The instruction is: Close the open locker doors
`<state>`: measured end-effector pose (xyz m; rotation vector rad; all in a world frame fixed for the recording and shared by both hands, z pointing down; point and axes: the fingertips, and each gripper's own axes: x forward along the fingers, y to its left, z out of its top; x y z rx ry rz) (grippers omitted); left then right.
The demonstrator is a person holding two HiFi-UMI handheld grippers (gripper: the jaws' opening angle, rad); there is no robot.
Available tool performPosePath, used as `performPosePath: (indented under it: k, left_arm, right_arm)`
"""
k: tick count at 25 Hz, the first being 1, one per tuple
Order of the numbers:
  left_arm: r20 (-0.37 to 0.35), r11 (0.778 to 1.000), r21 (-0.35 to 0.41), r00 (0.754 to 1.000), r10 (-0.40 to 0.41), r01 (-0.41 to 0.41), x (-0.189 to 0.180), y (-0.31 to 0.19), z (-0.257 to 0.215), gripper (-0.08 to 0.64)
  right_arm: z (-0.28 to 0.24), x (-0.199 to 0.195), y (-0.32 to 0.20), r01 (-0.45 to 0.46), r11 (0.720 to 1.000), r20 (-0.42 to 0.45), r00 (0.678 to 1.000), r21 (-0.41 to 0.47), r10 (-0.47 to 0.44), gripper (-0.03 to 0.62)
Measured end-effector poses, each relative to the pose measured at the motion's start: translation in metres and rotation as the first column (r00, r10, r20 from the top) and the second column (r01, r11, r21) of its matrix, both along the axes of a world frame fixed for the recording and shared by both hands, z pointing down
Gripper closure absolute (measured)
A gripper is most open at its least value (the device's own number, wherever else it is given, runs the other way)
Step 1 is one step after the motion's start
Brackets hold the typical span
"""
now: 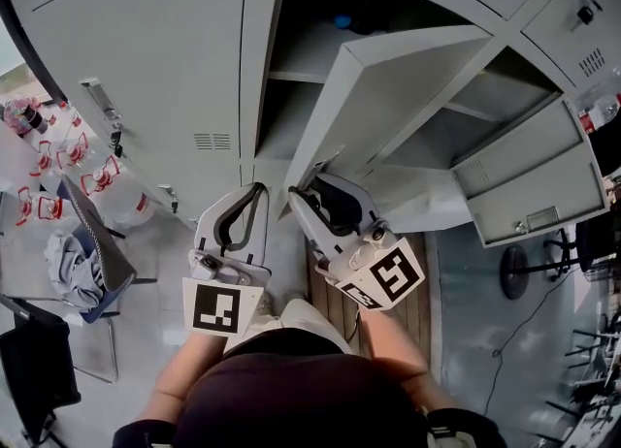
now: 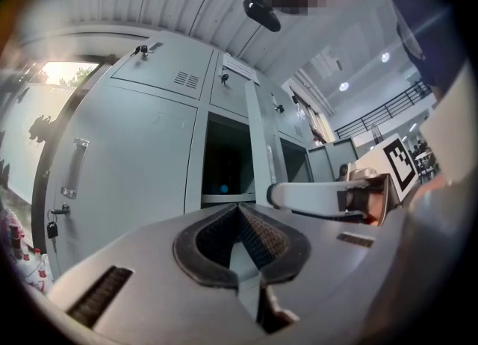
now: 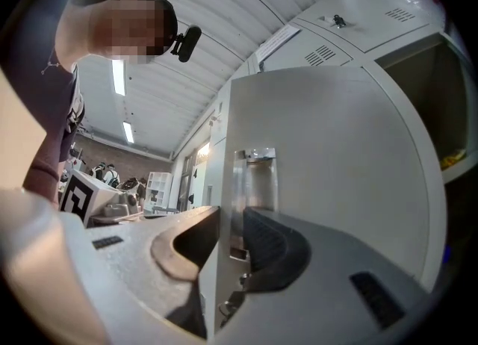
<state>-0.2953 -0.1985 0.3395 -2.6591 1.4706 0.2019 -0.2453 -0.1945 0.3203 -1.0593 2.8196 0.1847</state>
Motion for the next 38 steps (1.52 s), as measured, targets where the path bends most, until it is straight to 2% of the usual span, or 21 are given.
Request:
performPosePath:
  k: [22, 38]
  left_arm:
    - [-0.016, 0.999, -0.052, 1.000, 0.000, -0.001, -0.015, -0.021, 0.014, 0.558]
    - [-0.010, 0.998, -0.056, 1.000, -0.007, 0.007, -0.015, -0.038, 0.017, 0.558]
  right_arm:
    - [-0.001, -0.019, -0.038, -0.023, 1.000, -0.009, 1.000, -0.005, 0.023, 0.503]
    - [-0.002, -0.025, -0.062, -0.032, 0.999, -0.014, 0.999, -0.008, 0.032, 0.520]
